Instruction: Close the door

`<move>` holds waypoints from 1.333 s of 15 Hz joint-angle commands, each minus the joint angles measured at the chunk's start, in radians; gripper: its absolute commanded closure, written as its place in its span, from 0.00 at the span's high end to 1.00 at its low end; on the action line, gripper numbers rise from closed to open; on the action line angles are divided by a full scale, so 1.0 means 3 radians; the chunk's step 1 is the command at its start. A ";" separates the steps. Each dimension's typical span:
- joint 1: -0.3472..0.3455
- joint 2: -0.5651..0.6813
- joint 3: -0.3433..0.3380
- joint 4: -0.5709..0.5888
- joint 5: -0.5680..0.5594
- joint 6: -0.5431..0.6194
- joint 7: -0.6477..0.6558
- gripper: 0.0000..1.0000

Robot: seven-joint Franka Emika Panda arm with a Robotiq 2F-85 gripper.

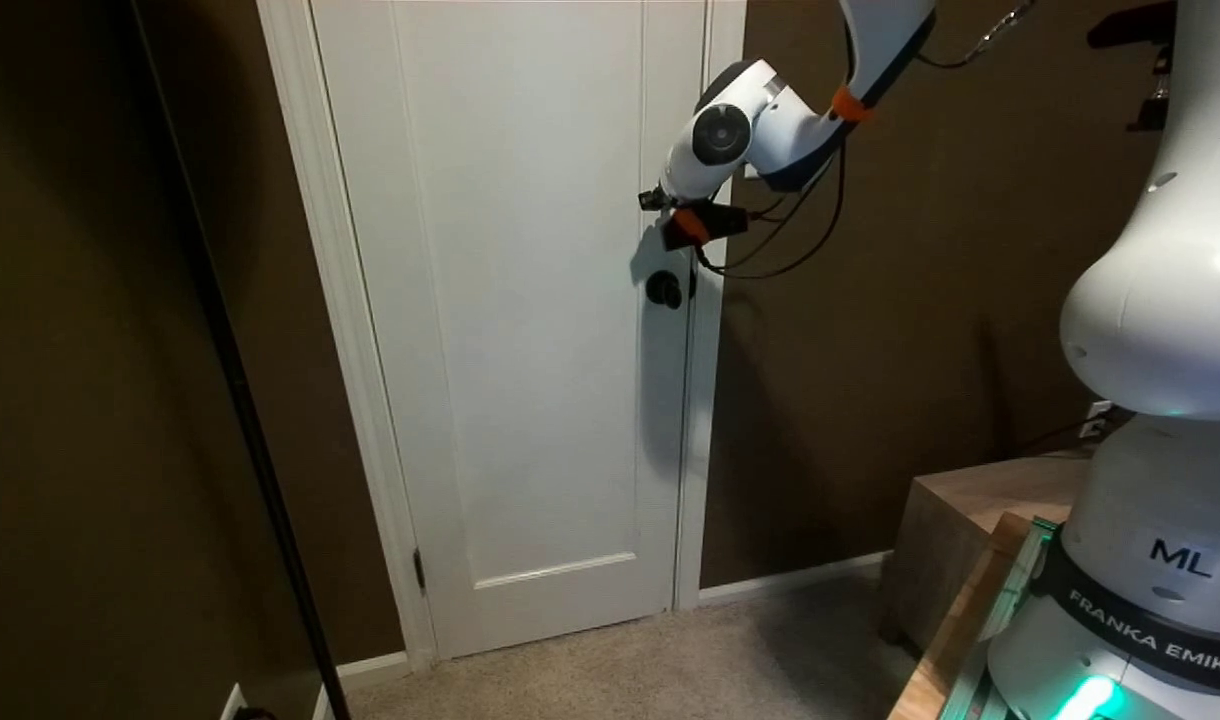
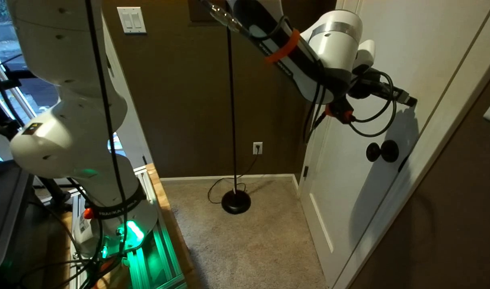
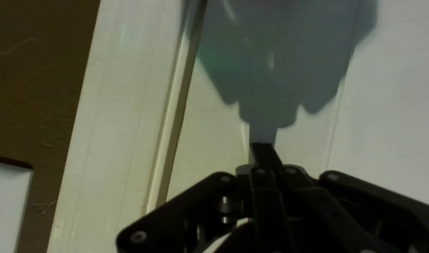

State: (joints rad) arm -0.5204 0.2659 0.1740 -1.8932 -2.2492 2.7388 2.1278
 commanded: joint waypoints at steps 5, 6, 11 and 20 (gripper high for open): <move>0.0530 -0.0180 -0.0691 -0.0263 0.1684 0.0312 -0.1567 0.00; 0.0573 -0.0236 -0.0745 -0.0400 0.1924 0.0329 -0.1828 0.00; 0.0755 -0.0443 -0.0822 -0.1020 0.3213 0.0506 -0.3079 0.00; 0.0074 -0.0788 0.0448 -0.1201 0.5564 -0.0817 -0.5291 0.00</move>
State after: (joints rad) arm -0.4402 0.0758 0.2189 -2.2681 -0.7757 2.6227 0.7365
